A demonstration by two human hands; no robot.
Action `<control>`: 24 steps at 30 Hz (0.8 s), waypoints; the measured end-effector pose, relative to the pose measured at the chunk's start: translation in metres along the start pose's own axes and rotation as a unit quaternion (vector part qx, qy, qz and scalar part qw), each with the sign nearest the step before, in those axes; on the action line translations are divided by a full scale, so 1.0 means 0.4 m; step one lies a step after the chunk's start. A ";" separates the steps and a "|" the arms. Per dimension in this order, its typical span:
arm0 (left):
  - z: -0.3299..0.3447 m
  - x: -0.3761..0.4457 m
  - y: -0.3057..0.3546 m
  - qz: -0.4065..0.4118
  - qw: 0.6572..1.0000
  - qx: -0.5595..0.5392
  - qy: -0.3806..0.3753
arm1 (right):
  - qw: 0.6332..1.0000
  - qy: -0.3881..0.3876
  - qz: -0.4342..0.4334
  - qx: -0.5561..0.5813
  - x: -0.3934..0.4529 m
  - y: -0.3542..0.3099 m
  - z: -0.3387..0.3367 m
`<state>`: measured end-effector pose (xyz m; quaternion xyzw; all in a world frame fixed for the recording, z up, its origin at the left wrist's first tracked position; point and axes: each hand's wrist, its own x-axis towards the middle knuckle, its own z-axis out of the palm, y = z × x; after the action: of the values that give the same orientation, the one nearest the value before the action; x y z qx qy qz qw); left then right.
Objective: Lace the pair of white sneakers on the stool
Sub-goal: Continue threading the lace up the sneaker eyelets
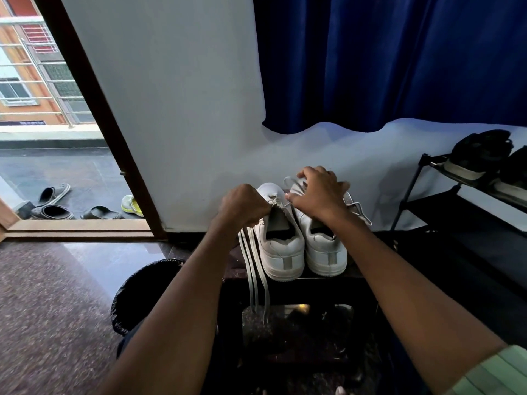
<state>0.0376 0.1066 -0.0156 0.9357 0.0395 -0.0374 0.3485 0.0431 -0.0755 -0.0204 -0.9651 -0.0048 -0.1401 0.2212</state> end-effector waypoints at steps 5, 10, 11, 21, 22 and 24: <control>0.015 0.003 0.013 0.013 1.000 -0.011 0.010 | 0.982 -0.046 -0.095 0.154 -0.020 -0.040 0.004; 0.000 0.016 -0.009 -0.037 0.999 -0.035 0.005 | 0.986 -0.090 -0.038 0.138 -0.020 -0.022 0.009; -0.005 0.016 -0.014 -0.055 0.997 -0.056 -0.007 | 0.986 -0.086 -0.026 0.138 -0.019 -0.019 0.004; -0.018 0.025 -0.015 -0.069 0.987 -0.133 -0.061 | 0.978 -0.086 -0.187 0.040 -0.029 -0.036 0.035; -0.017 0.026 -0.019 -0.067 0.986 -0.143 -0.057 | 0.977 -0.081 -0.196 0.013 -0.030 -0.036 0.041; -0.014 0.023 -0.023 -0.055 0.986 -0.148 -0.055 | 0.975 -0.073 -0.209 -0.022 -0.025 -0.035 0.052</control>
<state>0.0462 0.1176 -0.0181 0.8668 0.0771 -0.1020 0.4820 0.0382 -0.0535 -0.0352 -0.9550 -0.2192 -0.1124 0.1653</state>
